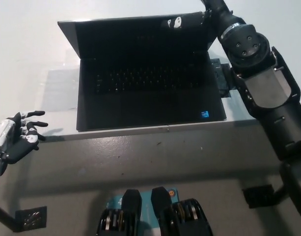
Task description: The robot uses its right hand to push down on the lid of a laptop kept in the middle of the desk to close it
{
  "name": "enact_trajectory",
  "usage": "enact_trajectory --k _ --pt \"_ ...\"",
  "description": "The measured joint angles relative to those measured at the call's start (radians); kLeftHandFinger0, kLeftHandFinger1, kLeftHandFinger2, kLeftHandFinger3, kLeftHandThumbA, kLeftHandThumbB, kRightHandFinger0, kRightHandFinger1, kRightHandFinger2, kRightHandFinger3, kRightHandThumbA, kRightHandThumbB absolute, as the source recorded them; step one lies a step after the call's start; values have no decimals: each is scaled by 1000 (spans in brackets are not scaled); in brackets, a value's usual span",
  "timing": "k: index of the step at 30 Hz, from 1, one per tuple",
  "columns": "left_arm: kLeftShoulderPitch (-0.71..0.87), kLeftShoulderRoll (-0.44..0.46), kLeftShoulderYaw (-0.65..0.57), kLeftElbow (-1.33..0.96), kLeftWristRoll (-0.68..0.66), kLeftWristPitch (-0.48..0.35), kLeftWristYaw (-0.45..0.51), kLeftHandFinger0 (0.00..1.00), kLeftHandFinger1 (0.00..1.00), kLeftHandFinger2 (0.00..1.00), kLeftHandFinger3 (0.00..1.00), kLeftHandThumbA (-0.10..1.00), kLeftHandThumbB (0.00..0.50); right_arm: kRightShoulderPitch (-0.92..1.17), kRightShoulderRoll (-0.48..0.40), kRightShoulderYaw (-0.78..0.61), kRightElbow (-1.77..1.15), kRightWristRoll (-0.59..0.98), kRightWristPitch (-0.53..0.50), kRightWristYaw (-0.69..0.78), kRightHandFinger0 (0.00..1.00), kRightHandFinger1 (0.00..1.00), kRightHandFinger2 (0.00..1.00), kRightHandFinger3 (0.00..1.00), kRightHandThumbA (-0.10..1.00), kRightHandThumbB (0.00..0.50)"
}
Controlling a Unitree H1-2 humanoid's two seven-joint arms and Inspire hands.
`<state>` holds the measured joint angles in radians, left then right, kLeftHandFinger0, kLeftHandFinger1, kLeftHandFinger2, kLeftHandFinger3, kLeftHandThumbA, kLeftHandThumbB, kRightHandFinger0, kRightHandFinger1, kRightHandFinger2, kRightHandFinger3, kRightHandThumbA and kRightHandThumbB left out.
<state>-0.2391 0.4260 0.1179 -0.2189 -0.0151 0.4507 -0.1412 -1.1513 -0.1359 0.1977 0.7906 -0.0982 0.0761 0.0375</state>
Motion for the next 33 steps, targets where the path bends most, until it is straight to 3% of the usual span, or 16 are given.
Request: enact_trajectory --k 2,4,7,10,11,13,18,22,26,27,29,33 --pt "0 0 0 0 0 0 -2 374 475 615 705 -6 4 4 5 -6 0 0 -10 0 869 813 824 928 1000 242" --pt "0 0 0 0 1 0 -5 331 468 611 700 6 6 12 8 -11 0 0 -26 0 850 808 825 942 1000 247" --pt "0 0 0 0 3 0 -6 417 504 646 709 -2 0 28 8 -15 -3 0 -49 1 850 809 830 961 1000 212" --pt "0 0 0 0 4 0 -7 417 502 639 722 -17 0 48 8 -20 -17 0 -63 1 878 824 839 972 1000 205" --pt "0 0 0 0 4 0 -8 415 505 641 724 -17 0 54 8 -22 -23 0 -65 1 909 834 844 976 1000 225" --pt "-1 0 0 0 4 0 -9 407 493 634 729 -27 1 72 10 -35 -59 1 -54 0 889 824 837 972 1000 224" --pt "-10 0 2 1 4 0 -11 394 500 653 751 -29 0 150 37 -92 -198 7 22 -10 916 850 839 975 1000 218" --pt "-12 0 2 5 4 0 -12 379 480 637 735 -33 0 247 70 -131 -336 21 88 -13 936 869 871 1000 1000 186" --pt "-13 0 2 6 5 0 -12 384 508 668 741 -8 0 336 94 -160 -441 43 143 -11 923 864 872 1000 1000 212" --pt "-13 0 2 5 5 0 -12 407 526 678 752 -6 4 358 98 -164 -469 48 157 -10 892 846 851 995 1000 175" --pt "-14 1 2 5 6 0 -12 419 528 675 753 -1 0 407 106 -172 -519 61 184 -4 916 864 867 1000 1000 168" --pt "-15 2 3 5 9 0 -12 423 513 668 735 -9 0 513 114 -199 -608 91 243 3 914 878 884 1000 1000 209"
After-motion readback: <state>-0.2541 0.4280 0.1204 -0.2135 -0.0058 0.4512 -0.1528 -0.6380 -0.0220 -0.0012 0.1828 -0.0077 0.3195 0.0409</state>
